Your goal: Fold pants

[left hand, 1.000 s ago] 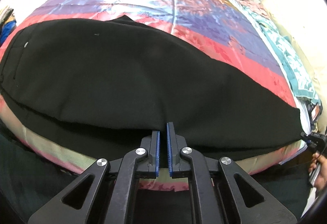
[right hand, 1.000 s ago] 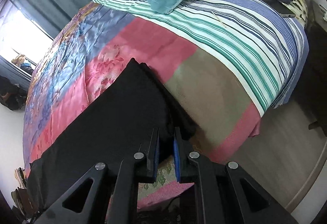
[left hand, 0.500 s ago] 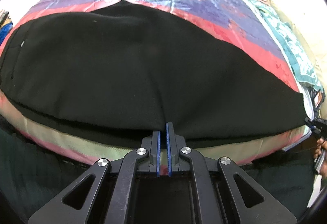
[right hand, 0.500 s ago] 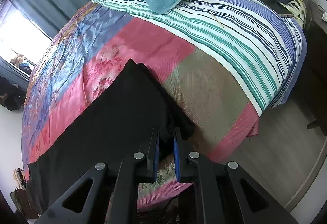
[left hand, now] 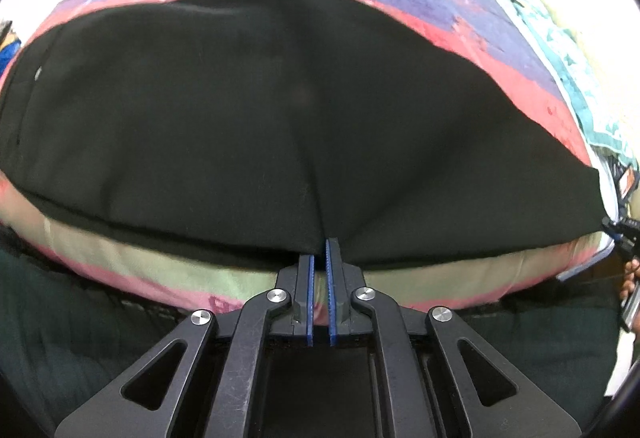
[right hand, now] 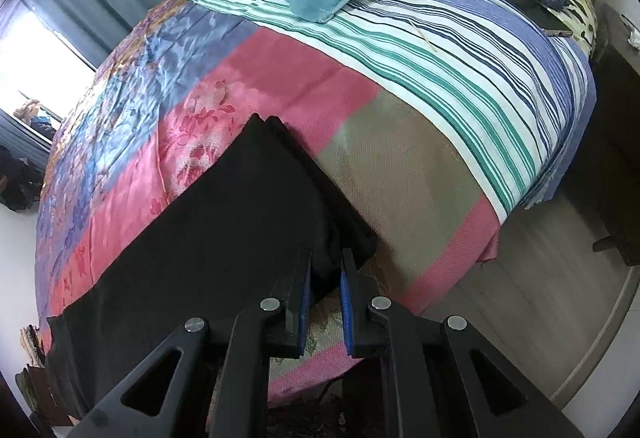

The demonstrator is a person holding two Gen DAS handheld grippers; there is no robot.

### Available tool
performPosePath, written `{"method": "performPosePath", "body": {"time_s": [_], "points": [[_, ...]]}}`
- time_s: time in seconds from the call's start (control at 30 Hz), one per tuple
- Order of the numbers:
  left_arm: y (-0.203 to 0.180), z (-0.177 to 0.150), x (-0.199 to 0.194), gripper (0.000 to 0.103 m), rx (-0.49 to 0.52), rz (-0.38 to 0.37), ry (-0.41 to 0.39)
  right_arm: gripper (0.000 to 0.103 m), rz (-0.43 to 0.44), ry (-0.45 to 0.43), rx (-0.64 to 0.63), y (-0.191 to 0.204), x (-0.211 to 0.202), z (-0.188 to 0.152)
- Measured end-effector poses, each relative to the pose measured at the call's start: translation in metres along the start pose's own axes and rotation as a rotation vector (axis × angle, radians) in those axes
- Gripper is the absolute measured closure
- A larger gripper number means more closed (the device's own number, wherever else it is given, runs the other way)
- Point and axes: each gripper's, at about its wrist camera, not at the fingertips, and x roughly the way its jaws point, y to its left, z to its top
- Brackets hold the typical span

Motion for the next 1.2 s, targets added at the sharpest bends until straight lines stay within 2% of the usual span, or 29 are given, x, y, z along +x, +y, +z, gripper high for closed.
{"method": "performPosePath", "body": {"time_s": [0.03, 0.07, 0.1, 0.13, 0.2, 0.27, 0.33, 0.4, 0.5, 0.57, 0.6, 0.67, 0.77, 0.83, 0.87, 0.9, 0.93, 0.97, 1.0, 1.03, 1.1, 1.2], "points": [[0.003, -0.003, -0.002, 0.088, -0.006, 0.007, 0.017, 0.076, -0.009, 0.01, 0.0, 0.001, 0.001, 0.0], [0.004, -0.006, -0.004, 0.083, 0.0, 0.016, 0.039, 0.053, -0.019, 0.022, 0.004, 0.001, 0.0, -0.001], [0.006, -0.012, -0.008, 0.073, 0.012, 0.028, 0.062, 0.031, -0.022, 0.024, 0.01, 0.001, -0.002, -0.002], [0.01, -0.021, -0.017, 0.068, 0.025, 0.026, 0.07, 0.028, -0.017, 0.006, 0.015, 0.0, -0.009, -0.004], [0.019, -0.03, -0.036, 0.068, 0.028, 0.033, 0.051, 0.028, -0.035, -0.03, -0.004, 0.002, -0.024, -0.01], [0.031, -0.03, -0.06, 0.061, 0.014, 0.049, -0.015, 0.028, -0.084, -0.089, -0.031, 0.005, -0.041, -0.018], [0.042, -0.018, -0.079, 0.033, -0.002, 0.079, -0.124, 0.028, -0.11, -0.144, -0.069, 0.016, -0.055, -0.026], [0.049, 0.001, -0.082, 0.026, -0.01, 0.11, -0.204, 0.025, -0.1, -0.181, -0.124, 0.037, -0.063, -0.036], [0.048, 0.025, -0.054, 0.028, 0.064, 0.155, -0.237, 0.023, -0.029, -0.187, -0.221, 0.084, -0.055, -0.051], [0.051, 0.025, -0.019, 0.055, 0.12, 0.226, -0.16, 0.023, 0.043, -0.174, -0.273, 0.115, -0.042, -0.061], [0.058, 0.02, -0.004, 0.069, 0.124, 0.243, -0.088, 0.023, 0.069, -0.166, -0.311, 0.132, -0.033, -0.067], [0.065, 0.006, -0.008, 0.07, 0.114, 0.226, -0.088, 0.023, 0.075, -0.11, -0.382, 0.158, -0.008, -0.081], [0.07, -0.013, -0.015, 0.08, 0.114, 0.212, -0.004, 0.023, 0.066, -0.014, -0.416, 0.171, 0.023, -0.101], [0.083, -0.026, -0.014, 0.084, 0.046, 0.182, 0.067, 0.018, 0.043, -0.024, -0.435, 0.172, 0.03, -0.113], [0.087, -0.027, -0.02, 0.083, 0.013, 0.168, 0.058, 0.016, 0.035, -0.046, -0.46, 0.174, 0.03, -0.118], [0.09, -0.026, -0.032, 0.078, -0.017, 0.155, 0.016, 0.014, 0.03, -0.045, -0.469, 0.175, 0.03, -0.12], [0.091, -0.02, -0.046, 0.054, -0.033, 0.145, -0.047, 0.013, 0.029, -0.041, -0.469, 0.176, 0.03, -0.12], [0.091, -0.013, -0.056, 0.037, -0.039, 0.146, -0.096, 0.012, 0.034, -0.041, -0.465, 0.174, 0.03, -0.121], [0.091, -0.003, -0.068, 0.01, -0.043, 0.156, -0.16, 0.01, 0.041, -0.04, -0.46, 0.172, 0.032, -0.12], [0.092, 0.014, -0.08, 0.002, -0.043, 0.178, -0.251, 0.009, 0.045, -0.04, -0.46, 0.171, 0.034, -0.119], [0.098, 0.049, -0.081, 0.002, -0.038, 0.229, -0.323, 0.004, 0.047, -0.045, -0.473, 0.172, 0.036, -0.12], [0.123, 0.086, -0.055, 0.003, -0.07, 0.314, -0.318, 0.0, 0.03, -0.049, -0.499, 0.177, 0.041, -0.121]]}}
